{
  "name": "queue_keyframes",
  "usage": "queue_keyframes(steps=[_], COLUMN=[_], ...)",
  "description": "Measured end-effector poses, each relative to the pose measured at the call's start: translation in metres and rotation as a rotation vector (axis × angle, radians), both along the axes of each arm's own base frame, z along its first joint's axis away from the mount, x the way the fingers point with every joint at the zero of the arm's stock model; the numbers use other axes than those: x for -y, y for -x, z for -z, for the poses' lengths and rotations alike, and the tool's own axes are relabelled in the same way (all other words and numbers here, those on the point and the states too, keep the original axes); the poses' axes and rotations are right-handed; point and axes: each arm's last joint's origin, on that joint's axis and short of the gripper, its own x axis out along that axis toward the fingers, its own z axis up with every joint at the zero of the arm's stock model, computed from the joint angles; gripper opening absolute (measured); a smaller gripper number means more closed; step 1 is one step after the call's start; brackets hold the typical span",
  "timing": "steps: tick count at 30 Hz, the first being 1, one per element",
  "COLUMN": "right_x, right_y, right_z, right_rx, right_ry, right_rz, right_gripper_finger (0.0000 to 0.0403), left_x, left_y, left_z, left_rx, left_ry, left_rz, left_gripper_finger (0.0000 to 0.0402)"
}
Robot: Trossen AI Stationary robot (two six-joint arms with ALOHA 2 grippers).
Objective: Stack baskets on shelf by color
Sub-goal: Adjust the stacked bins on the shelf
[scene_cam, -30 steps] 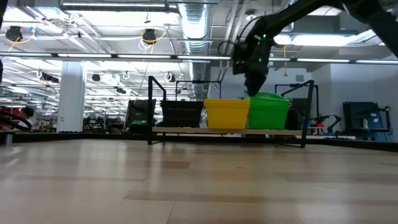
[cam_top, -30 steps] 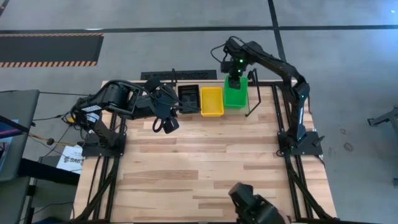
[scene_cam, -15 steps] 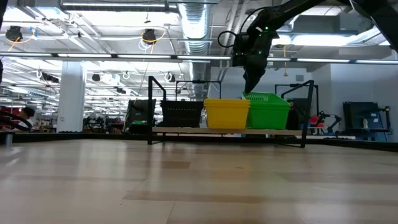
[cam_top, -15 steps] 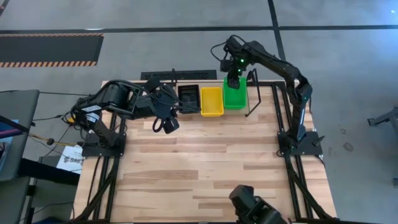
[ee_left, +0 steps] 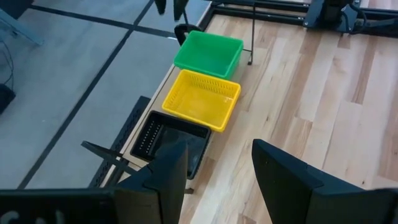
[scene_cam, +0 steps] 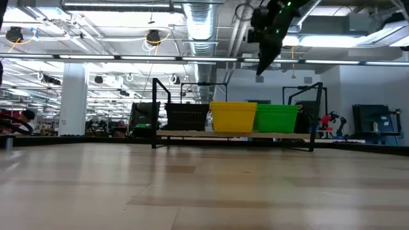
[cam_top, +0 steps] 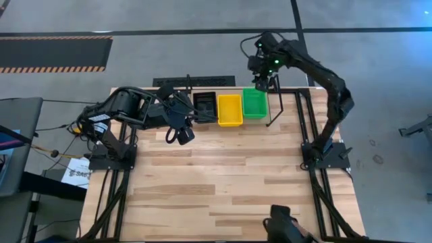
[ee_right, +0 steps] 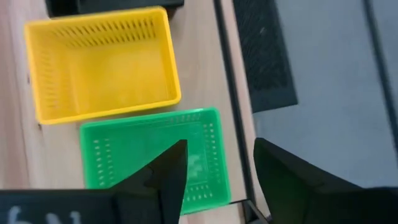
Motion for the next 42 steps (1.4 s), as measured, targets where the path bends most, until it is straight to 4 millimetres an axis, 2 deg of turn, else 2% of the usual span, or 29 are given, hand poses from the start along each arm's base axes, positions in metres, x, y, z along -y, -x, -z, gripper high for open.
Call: queue_keyframes(steps=[6, 8, 10, 13, 16, 18, 19, 24, 28, 32, 35, 38, 42], right_x=[-0.025, -0.036, -0.048, -0.069, -0.091, -0.108, -0.118, -0.169, -0.212, -0.242, -0.247, -0.232, -0.202], right_y=[0.02, 0.026, 0.034, 0.049, 0.071, 0.089, 0.099, 0.155, 0.198, 0.228, 0.233, 0.214, 0.168], right_z=[-0.036, -0.044, -0.053, -0.066, -0.084, -0.099, -0.106, -0.136, -0.148, -0.144, -0.124, -0.095, -0.053], right_rx=[0.086, 0.095, 0.095, 0.099, 0.136, 0.193, 0.222, 0.408, 0.594, 0.763, 0.78, 0.756, 0.794], right_ry=[0.047, 0.044, 0.044, 0.036, 0.056, 0.099, 0.123, 0.205, 0.201, 0.13, 0.037, -0.115, -0.306], right_rz=[0.039, 0.041, 0.029, 0.025, 0.032, 0.038, 0.037, 0.089, 0.094, 0.129, 0.202, 0.227, 0.126], right_gripper_finger=[0.0182, 0.0153, 0.0106, 0.0023, 0.0013, 0.0006, 0.0005, 0.0003, 0.0002, 0.0002, 0.0001, 0.0001, 0.0001], left_x=[0.0, 0.001, 0.002, 0.004, 0.006, 0.006, 0.006, 0.006, 0.005, 0.005, 0.007, 0.01, 0.009], left_y=[0.0, 0.001, 0.002, 0.002, 0.007, 0.016, 0.021, 0.061, 0.102, 0.128, 0.132, 0.131, 0.132], left_z=[0.0, -0.001, -0.001, -0.002, -0.005, -0.01, -0.012, -0.014, 0.002, 0.04, 0.069, 0.088, 0.094], left_rx=[-0.004, -0.01, -0.021, -0.037, -0.037, -0.018, -0.007, 0.041, 0.084, 0.119, 0.18, 0.236, 0.283], left_ry=[-0.029, -0.075, -0.133, -0.175, -0.159, -0.141, -0.137, -0.123, -0.076, -0.005, 0.041, 0.055, 0.037], left_rz=[-0.008, -0.013, -0.01, 0.009, 0.046, 0.062, 0.069, 0.035, -0.034, -0.114, -0.113, -0.079, -0.047], left_gripper_finger=[0.0169, 0.0168, 0.0162, 0.013, 0.0069, 0.0023, 0.0012, 0.0002, 0.0, 0.0, 0.0, 0.0, 0.0])
